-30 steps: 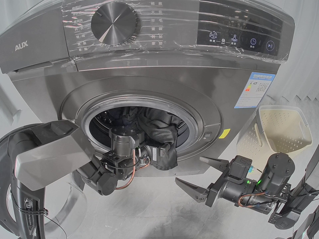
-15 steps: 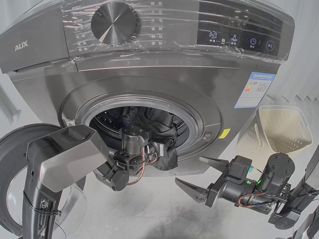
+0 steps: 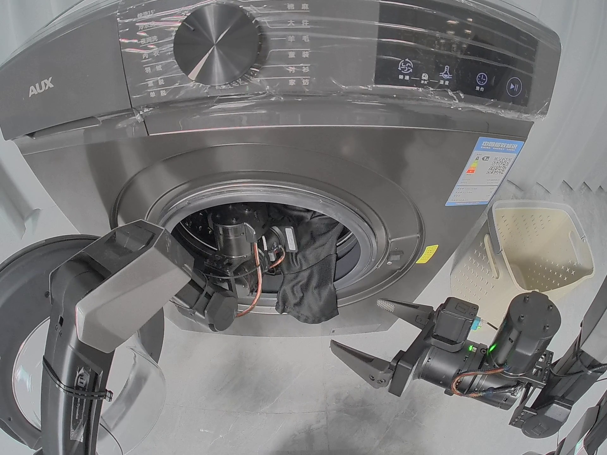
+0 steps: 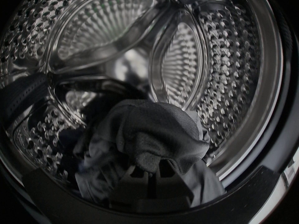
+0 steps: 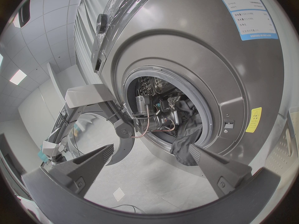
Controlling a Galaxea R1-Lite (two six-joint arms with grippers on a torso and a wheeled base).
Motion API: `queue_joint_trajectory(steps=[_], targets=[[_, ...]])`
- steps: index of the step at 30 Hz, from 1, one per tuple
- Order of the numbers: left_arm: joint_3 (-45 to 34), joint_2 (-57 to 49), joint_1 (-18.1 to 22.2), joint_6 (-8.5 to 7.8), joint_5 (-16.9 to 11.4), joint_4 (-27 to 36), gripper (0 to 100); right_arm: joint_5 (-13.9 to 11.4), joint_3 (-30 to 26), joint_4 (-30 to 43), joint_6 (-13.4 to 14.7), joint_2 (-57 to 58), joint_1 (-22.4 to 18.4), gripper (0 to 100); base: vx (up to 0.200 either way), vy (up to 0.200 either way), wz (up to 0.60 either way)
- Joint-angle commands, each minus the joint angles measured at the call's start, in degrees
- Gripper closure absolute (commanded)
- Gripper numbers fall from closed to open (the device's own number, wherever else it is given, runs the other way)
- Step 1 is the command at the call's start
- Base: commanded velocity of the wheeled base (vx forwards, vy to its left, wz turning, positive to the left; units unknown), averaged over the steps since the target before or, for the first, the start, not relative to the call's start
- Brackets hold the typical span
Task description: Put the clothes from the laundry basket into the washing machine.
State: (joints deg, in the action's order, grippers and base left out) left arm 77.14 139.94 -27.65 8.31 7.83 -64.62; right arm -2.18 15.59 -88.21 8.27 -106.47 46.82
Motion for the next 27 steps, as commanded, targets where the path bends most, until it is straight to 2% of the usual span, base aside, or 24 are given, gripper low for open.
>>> queue_joint_trajectory(steps=[1, 4, 7, 8, 11, 15, 18, 21, 23, 24, 27], targets=[[6.53, -0.01, 2.34, 0.12, 1.67, 0.46, 100, -0.02, 0.05, -0.03, 0.0, -0.05, 0.02, 0, 0.0, 0.0, 0.0], [9.78, 0.43, 3.13, 0.12, 2.72, 0.73, 100, -0.02, 0.14, -0.03, 0.0, -0.05, 0.02, 0, 0.0, 0.0, 0.0], [9.43, 0.51, 3.3, 0.12, 3.07, 0.64, 100, -0.02, 0.14, -0.03, 0.0, -0.05, 0.02, 0, 0.0, 0.0, 0.0], [9.17, 0.51, 3.39, 0.12, 3.07, 0.64, 0, -0.02, 0.14, -0.03, 0.0, -0.05, 0.02, 0, 0.0, 0.0, 0.0], [6.18, -0.19, 3.21, 0.21, 2.98, 0.99, 0, -0.02, 0.14, -0.03, 0.0, -0.05, 0.02, 0, 0.0, 0.0, 0.0], [-1.64, -3.44, 2.51, 0.39, 1.93, 2.75, 0, -0.02, 0.14, -0.03, 0.0, -0.05, 0.02, 0, 0.0, 0.0, 0.0], [-5.34, -5.02, 1.63, 0.48, 0.52, 3.63, 0, -0.02, 0.14, -0.03, 0.0, -0.05, 0.02, 0, 0.0, 0.0, 0.0], [-10.17, -7.66, -0.74, 0.48, -2.03, 4.51, 0, -0.02, 0.14, -0.03, 0.0, -0.05, 0.02, 0, 0.0, 0.0, 0.0], [-10.17, -7.66, -0.74, 0.48, -2.03, 4.51, 0, -0.02, 0.14, -0.03, 0.0, -0.05, 0.02, 0, 0.0, 0.0, 0.0], [-11.49, -7.57, -2.23, 0.48, -3.96, 5.47, 0, -0.02, 0.14, -0.03, 0.0, 0.04, 0.02, 0, 0.0, 0.0, 0.0], [-12.28, -6.78, -3.47, 0.39, -4.93, 5.56, 0, -0.02, 0.14, -0.03, 0.0, 0.12, 0.02, 0, 0.0, 0.0, 0.0]])
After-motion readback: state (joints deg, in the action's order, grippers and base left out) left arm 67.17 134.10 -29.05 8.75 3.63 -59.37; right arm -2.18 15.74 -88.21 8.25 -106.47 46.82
